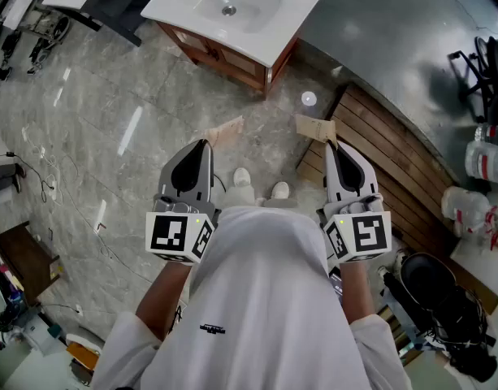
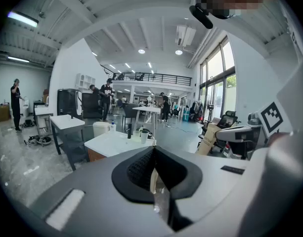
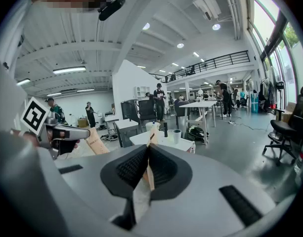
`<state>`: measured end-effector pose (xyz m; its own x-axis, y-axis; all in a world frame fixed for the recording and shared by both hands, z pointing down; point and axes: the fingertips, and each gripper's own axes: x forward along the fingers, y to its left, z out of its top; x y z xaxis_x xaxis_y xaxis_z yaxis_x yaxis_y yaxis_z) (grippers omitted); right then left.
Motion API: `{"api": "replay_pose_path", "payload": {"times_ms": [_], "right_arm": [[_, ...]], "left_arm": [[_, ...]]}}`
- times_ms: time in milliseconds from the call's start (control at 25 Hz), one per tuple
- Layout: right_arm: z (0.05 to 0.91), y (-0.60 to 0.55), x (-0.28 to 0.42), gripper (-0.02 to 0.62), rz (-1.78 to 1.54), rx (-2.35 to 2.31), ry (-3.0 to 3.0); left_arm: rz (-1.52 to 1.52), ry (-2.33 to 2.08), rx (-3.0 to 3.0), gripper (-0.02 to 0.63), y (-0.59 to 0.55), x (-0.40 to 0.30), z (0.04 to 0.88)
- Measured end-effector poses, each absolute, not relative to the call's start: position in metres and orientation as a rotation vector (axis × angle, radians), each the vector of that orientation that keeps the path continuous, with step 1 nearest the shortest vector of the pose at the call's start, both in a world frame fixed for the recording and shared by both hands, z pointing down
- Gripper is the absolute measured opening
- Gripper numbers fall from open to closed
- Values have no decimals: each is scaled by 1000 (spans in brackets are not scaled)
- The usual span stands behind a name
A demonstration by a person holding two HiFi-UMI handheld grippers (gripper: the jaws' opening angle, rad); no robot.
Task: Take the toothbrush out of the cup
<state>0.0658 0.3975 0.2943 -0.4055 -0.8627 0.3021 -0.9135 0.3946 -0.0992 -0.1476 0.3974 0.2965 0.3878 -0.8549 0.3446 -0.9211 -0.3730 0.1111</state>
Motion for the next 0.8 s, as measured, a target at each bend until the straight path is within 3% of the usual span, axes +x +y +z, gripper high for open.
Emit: {"api": "replay_pose_path", "payload": {"times_ms": [480, 800], "right_arm": [[293, 436, 84, 8, 378, 1675, -2436], [287, 435, 49, 8, 385, 1670, -2426]], "left_arm": [[299, -1516, 2428, 5, 433, -120, 283], [265, -1498, 2437, 5, 436, -153, 280]]}}
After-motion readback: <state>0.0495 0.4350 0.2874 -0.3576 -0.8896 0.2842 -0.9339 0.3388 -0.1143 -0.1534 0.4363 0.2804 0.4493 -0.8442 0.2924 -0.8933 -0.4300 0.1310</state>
